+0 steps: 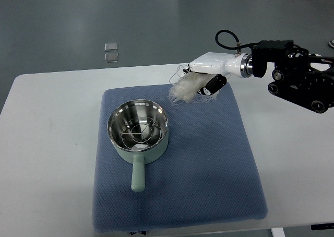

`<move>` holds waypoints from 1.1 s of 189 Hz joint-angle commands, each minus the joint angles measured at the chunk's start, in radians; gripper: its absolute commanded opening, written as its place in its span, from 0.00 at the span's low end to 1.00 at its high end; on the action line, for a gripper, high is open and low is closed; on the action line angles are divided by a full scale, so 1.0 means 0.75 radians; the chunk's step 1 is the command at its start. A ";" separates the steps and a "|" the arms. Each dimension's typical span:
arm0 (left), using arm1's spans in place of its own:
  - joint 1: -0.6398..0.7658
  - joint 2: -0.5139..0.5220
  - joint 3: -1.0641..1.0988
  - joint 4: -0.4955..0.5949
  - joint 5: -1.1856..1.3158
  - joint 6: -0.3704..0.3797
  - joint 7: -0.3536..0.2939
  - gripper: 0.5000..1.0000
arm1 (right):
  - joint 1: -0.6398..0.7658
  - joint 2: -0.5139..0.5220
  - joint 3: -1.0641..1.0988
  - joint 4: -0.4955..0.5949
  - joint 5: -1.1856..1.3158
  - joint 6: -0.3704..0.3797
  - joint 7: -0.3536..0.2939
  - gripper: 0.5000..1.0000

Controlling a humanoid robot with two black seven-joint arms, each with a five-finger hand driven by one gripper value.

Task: Put vermicelli into pot with right hand
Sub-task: 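Carry the vermicelli with the right hand over the steel pot, then open the right hand to drop the vermicelli and withdraw upward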

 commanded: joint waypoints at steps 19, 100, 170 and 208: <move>0.000 0.000 -0.001 0.000 0.000 0.000 0.000 1.00 | 0.090 0.029 0.003 0.095 0.080 0.004 0.004 0.00; 0.000 0.000 -0.001 0.000 0.000 0.000 0.000 1.00 | 0.037 0.229 -0.005 0.149 0.102 0.004 0.021 0.00; 0.000 0.000 0.001 0.000 0.000 0.000 0.000 1.00 | -0.055 0.217 -0.013 0.126 0.092 -0.006 0.019 0.59; 0.000 0.000 0.001 0.000 0.000 0.000 0.000 1.00 | -0.051 0.172 0.001 0.128 0.100 -0.006 0.019 0.74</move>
